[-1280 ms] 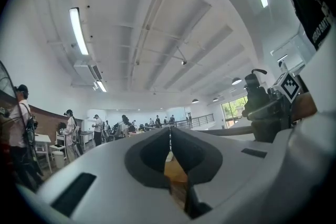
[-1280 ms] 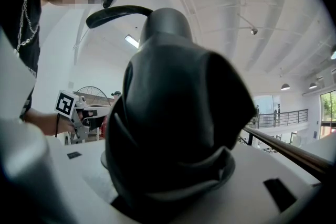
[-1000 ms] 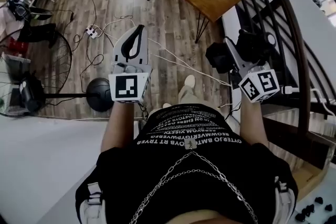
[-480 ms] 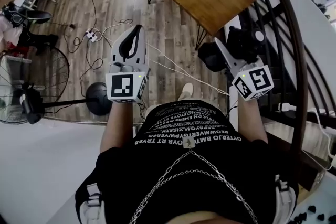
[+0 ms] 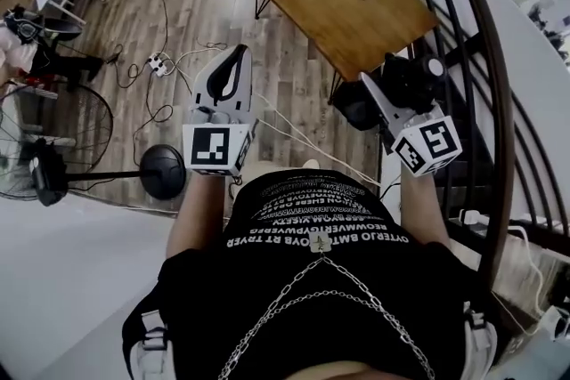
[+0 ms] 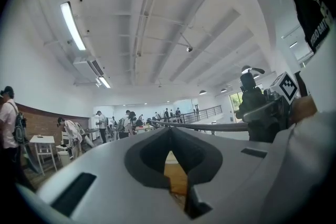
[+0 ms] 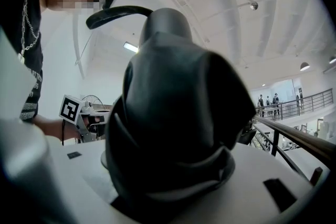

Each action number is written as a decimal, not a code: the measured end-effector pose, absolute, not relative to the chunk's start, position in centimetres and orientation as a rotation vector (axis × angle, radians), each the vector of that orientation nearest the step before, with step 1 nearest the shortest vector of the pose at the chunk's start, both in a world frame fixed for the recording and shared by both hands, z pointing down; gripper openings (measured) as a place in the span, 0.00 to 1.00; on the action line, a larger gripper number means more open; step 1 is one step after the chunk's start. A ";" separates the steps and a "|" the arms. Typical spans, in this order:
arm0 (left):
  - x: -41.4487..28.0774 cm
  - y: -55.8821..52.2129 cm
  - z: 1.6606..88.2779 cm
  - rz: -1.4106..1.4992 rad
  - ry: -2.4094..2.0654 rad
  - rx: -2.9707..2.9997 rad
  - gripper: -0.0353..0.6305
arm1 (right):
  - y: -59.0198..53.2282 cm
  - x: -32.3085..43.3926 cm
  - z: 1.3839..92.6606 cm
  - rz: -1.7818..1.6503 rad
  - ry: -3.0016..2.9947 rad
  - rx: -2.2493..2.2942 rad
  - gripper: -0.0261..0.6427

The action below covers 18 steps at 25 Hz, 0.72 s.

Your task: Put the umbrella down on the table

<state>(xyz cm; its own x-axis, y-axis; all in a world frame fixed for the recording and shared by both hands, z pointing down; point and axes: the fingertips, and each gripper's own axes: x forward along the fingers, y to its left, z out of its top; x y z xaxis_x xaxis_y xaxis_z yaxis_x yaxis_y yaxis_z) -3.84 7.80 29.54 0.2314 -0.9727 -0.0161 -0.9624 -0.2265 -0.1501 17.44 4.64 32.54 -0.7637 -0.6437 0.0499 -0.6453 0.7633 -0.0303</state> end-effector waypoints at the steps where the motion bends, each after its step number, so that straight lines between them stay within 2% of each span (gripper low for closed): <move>1: -3.4 7.3 29.8 -0.139 1.879 -2.360 0.10 | 3.9 17.8 32.8 0.086 -2.919 1.051 0.43; 18: -4.5 3.3 31.2 -0.240 1.959 -2.328 0.10 | -0.5 17.0 35.0 0.210 -2.937 0.977 0.43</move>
